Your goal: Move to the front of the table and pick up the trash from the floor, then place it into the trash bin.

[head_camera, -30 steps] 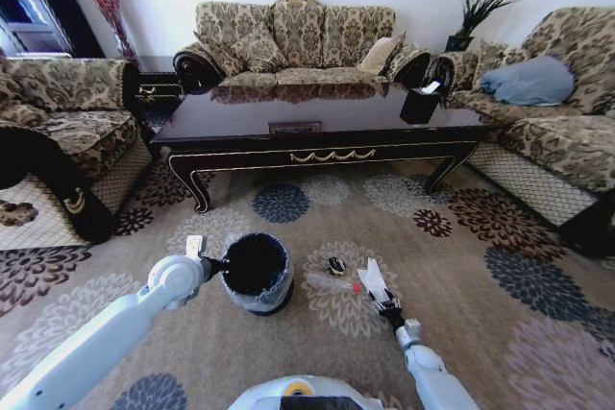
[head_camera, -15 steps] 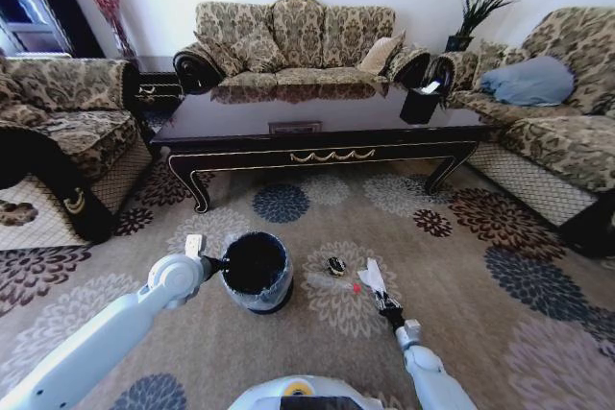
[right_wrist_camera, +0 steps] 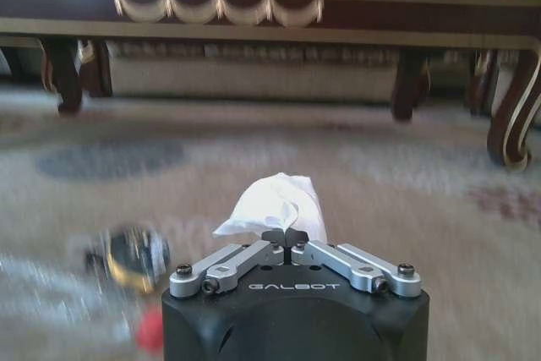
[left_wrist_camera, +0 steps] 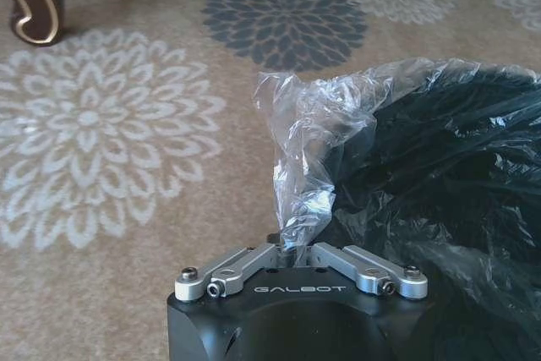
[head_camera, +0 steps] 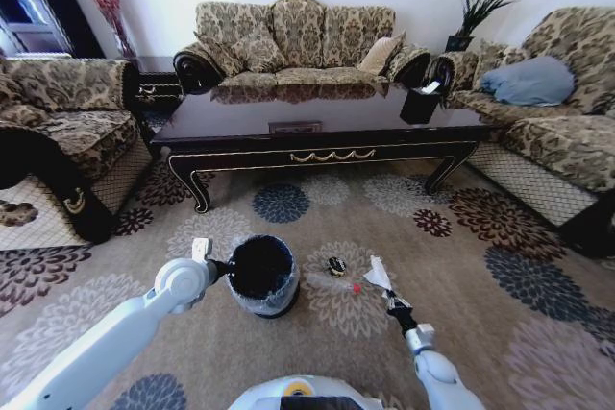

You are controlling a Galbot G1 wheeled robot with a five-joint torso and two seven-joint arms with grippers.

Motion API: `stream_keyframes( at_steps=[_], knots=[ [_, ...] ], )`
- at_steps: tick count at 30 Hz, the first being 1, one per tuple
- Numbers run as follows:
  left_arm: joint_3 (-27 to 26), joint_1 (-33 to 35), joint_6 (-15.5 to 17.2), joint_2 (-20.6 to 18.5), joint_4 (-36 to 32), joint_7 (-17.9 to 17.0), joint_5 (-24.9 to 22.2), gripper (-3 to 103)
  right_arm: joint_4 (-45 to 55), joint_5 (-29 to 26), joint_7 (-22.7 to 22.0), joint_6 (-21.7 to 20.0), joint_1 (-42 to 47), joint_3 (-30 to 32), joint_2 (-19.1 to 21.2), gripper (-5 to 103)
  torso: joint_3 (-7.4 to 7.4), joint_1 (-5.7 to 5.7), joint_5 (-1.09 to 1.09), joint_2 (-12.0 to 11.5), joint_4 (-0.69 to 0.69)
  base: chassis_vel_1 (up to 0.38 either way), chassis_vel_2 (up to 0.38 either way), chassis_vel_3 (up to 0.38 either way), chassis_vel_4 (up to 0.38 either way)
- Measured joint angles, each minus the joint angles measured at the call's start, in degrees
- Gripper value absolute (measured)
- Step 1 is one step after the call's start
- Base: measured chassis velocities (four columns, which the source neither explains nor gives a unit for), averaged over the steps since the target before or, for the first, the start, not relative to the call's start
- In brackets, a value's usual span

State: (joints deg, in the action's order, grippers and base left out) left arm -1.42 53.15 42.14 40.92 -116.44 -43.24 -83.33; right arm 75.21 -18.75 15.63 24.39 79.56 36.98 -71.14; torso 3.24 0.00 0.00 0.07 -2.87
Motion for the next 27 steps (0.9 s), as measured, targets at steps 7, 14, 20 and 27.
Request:
stream_keyframes(
  at_steps=[7,14,20,27],
  knots=[
    [5.81,-5.22,-0.01,2.86,0.73,-0.18,0.37,0,20.62,-3.21,0.32,-0.79,11.74,4.17,0.56,0,0.0,0.0,-0.01,0.0,-0.03,0.0,0.0,0.0,0.0],
    [14.16,-11.68,-0.01,8.09,3.45,-1.04,0.42,0,36.78,-3.73,0.76,-0.98,22.32,5.85,-0.29,0,0.0,0.0,-0.01,0.0,0.0,0.0,0.0,0.0,0.0],
    [24.69,-20.26,-0.01,15.8,9.03,-2.13,-0.56,0,48.08,-0.51,0.85,-0.84,28.73,5.09,-2.1,0,0.0,0.0,0.02,0.0,-0.04,0.0,0.0,0.0,0.0],
    [29.95,-24.93,-0.02,19.13,11.7,-3.33,-2.35,0,53.33,2.56,0.71,-1.38,31.19,3.04,-2.43,0,0.0,0.0,0.01,0.0,-0.01,0.0,0.0,0.0,0.0]
  ],
)
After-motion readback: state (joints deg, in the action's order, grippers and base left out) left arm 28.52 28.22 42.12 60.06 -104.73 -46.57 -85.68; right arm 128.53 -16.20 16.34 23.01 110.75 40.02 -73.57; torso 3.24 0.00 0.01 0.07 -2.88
